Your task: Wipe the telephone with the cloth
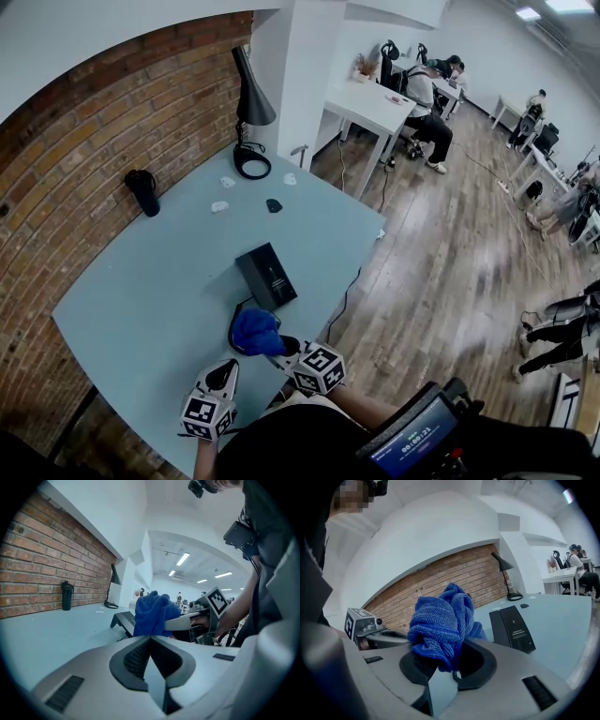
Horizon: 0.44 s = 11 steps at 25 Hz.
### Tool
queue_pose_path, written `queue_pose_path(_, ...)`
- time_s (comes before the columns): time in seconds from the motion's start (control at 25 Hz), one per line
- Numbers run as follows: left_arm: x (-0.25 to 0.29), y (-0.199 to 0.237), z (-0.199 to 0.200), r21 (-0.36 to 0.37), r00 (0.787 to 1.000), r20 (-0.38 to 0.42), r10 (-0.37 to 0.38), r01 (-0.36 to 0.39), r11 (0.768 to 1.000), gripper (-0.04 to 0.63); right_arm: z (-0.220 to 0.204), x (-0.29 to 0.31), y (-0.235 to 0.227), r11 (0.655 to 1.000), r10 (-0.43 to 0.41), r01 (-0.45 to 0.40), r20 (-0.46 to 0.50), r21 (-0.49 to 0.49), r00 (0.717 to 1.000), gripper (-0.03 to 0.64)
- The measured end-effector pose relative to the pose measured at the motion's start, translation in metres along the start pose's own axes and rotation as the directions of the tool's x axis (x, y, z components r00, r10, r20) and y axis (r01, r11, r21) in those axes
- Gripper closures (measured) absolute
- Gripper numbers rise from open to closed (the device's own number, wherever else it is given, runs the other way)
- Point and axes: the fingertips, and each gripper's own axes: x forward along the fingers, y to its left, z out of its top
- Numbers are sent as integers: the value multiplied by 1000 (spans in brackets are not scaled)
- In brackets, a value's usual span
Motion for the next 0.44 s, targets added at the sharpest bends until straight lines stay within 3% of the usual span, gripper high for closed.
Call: queue_pose_path(0.44, -6, -3, 4, -8, 1000, 14, -1, 1, 1000, 580, 1, -5, 13, 1000, 2, -2, -2, -6, 1000, 508)
